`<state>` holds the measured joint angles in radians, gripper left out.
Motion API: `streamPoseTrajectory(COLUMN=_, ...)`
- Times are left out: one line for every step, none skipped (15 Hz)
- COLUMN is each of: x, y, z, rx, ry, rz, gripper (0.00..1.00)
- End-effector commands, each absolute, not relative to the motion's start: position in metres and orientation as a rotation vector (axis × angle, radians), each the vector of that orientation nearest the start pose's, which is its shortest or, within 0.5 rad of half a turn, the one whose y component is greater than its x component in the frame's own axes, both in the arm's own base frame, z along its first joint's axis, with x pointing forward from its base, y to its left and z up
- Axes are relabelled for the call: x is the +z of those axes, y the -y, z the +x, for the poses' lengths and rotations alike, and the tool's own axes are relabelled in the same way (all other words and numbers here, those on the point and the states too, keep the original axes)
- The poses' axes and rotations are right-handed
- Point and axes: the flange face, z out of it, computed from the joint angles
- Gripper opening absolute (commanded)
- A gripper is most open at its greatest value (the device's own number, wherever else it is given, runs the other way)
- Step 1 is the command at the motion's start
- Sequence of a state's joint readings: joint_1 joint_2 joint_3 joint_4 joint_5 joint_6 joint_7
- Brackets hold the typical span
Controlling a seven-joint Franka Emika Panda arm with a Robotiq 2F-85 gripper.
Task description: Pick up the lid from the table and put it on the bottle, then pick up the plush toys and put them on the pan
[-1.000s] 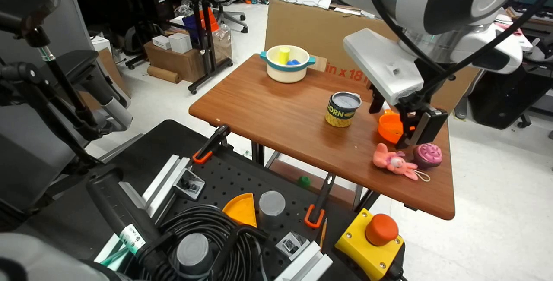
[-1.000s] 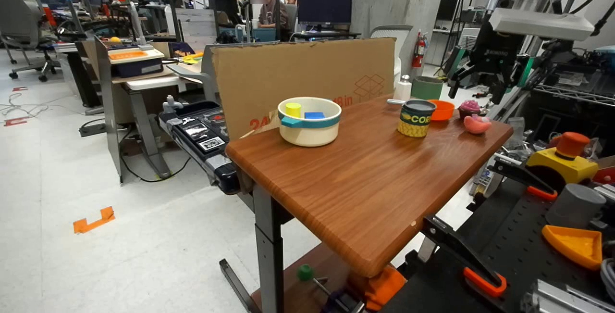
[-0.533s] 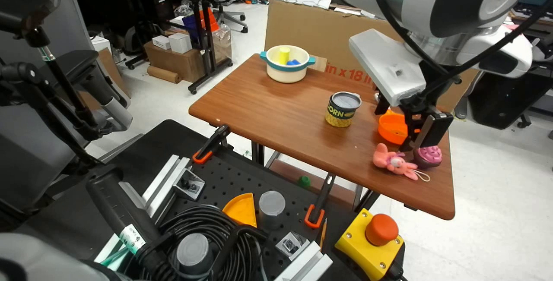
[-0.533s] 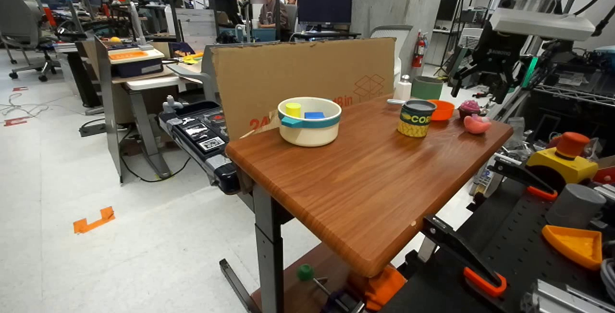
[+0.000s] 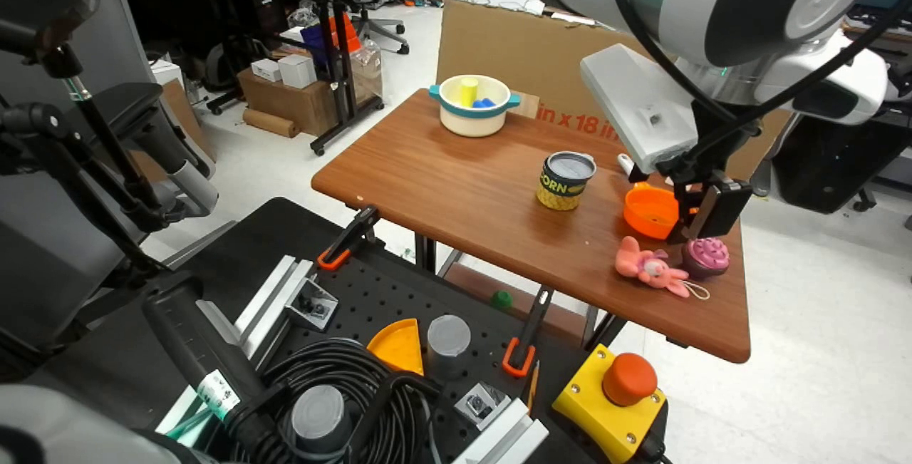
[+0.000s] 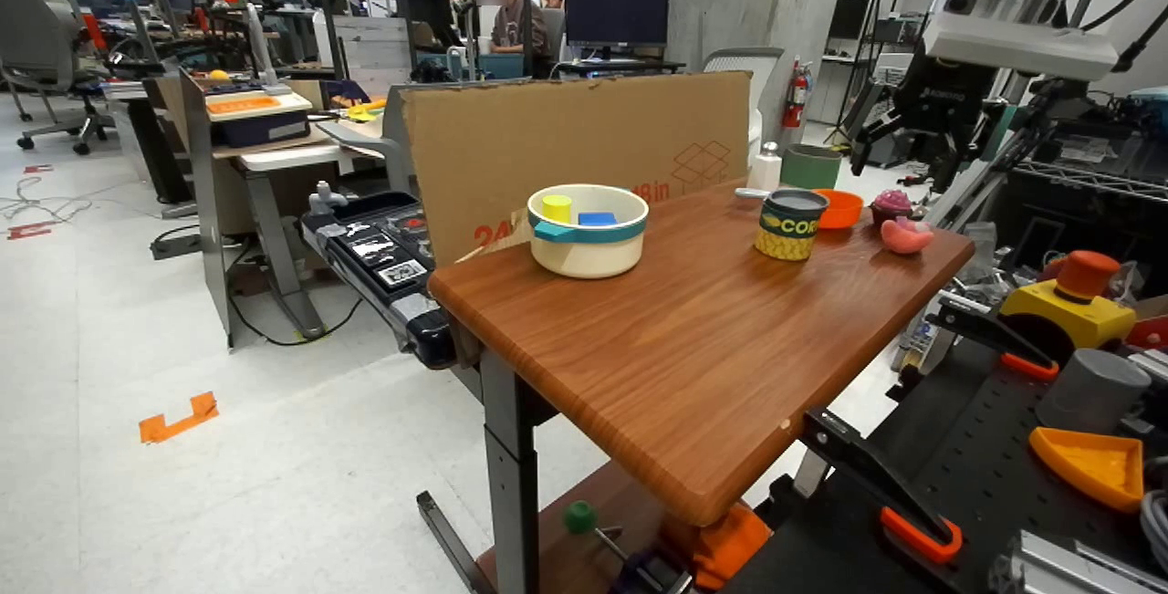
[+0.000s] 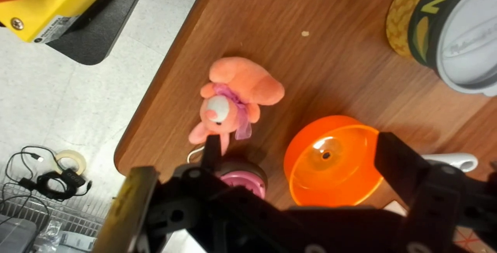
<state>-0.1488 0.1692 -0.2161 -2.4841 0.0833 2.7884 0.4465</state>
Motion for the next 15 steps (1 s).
streamPoseTrajectory(x=0.232, y=0.178, z=0.454, rx=-0.266, ry=-1.360, rz=-2.824, gripper=1.00)
streamPoseTrajectory(x=0.230, y=0.178, z=0.453, rx=-0.262, ry=-1.361, rz=-2.826, gripper=1.00)
streamPoseTrajectory(x=0.229, y=0.178, z=0.452, rx=-0.264, ry=-1.366, rz=-2.825, gripper=1.00)
streamPoseTrajectory(x=0.227, y=0.178, z=0.452, rx=-0.261, ry=-1.369, rz=-2.825, gripper=1.00)
streamPoseTrajectory(x=0.226, y=0.178, z=0.451, rx=-0.264, ry=-1.378, rz=-2.818, gripper=1.00)
streamPoseTrajectory(x=0.225, y=0.178, z=0.450, rx=-0.265, ry=-1.398, rz=-2.805, gripper=1.00)
streamPoseTrajectory(x=0.224, y=0.178, z=0.450, rx=-0.264, ry=-1.408, rz=-2.800, gripper=1.00)
streamPoseTrajectory(x=0.223, y=0.178, z=0.449, rx=-0.263, ry=-1.416, rz=-2.797, gripper=1.00)
streamPoseTrajectory(x=0.223, y=0.178, z=0.449, rx=-0.264, ry=-1.429, rz=-2.790, gripper=1.00)
streamPoseTrajectory(x=0.223, y=0.178, z=0.448, rx=-0.265, ry=-1.440, rz=-2.784, gripper=1.00)
streamPoseTrajectory(x=0.223, y=0.178, z=0.447, rx=-0.272, ry=-1.460, rz=-2.770, gripper=1.00)
streamPoseTrajectory(x=0.223, y=0.178, z=0.446, rx=-0.275, ry=-1.471, rz=-2.765, gripper=1.00)
streamPoseTrajectory(x=0.222, y=0.178, z=0.445, rx=-0.270, ry=-1.473, rz=-2.770, gripper=1.00)
streamPoseTrajectory(x=0.221, y=0.178, z=0.444, rx=-0.265, ry=-1.472, rz=-2.776, gripper=1.00)
streamPoseTrajectory(x=0.218, y=0.177, z=0.441, rx=-0.261, ry=-1.474, rz=-2.783, gripper=1.00)
